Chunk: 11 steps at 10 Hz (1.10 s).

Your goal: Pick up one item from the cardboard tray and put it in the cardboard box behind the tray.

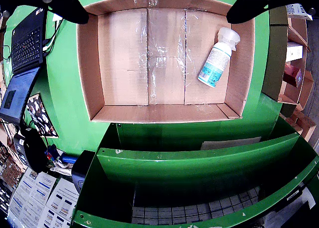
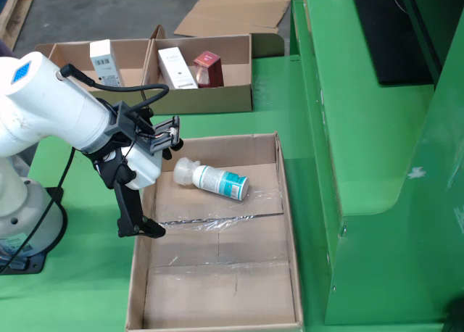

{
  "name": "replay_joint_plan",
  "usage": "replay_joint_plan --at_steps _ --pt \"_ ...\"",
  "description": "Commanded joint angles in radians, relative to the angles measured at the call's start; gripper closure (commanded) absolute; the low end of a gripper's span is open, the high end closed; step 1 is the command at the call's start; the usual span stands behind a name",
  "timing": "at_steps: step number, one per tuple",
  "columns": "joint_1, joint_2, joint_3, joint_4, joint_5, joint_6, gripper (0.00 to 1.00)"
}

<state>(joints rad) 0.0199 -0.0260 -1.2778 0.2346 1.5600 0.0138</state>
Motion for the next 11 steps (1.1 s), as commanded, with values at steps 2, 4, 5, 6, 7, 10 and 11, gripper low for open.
replay_joint_plan --at_steps 2,4,5,6,7,10,11 --pt "0.019 0.046 0.005 0.016 -0.019 0.024 0.00" --pt "0.072 0.074 -0.037 0.027 -0.048 0.058 0.00" --pt "0.110 0.089 -0.055 0.036 -0.063 0.079 0.00" --pt "0.110 0.089 -0.055 0.036 -0.063 0.079 0.00" --pt "0.156 0.103 -0.065 0.034 -0.086 0.107 0.00" --pt "0.206 0.112 -0.066 0.026 -0.111 0.138 0.00" --pt "0.267 0.079 -0.028 0.023 -0.128 0.168 0.00"
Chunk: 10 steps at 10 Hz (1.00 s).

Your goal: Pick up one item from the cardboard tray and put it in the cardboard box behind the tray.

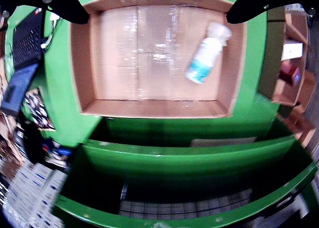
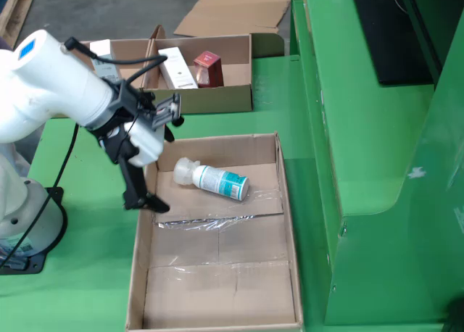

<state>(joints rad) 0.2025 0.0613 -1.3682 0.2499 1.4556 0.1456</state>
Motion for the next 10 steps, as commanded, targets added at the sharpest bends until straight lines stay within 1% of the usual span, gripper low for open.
replay_joint_plan --at_steps 1,2,3,6,7,10 --pt "0.119 -0.005 0.064 0.002 -0.041 0.055 0.00" --pt "0.119 -0.005 0.064 0.002 -0.041 0.055 0.00" --pt "0.192 -0.026 0.093 -0.024 -0.075 0.099 0.00" --pt "0.234 -0.027 0.097 -0.029 -0.093 0.124 0.00" --pt "0.330 -0.059 0.123 -0.038 -0.137 0.181 0.00" --pt "0.370 -0.101 0.174 -0.052 -0.151 0.209 0.00"
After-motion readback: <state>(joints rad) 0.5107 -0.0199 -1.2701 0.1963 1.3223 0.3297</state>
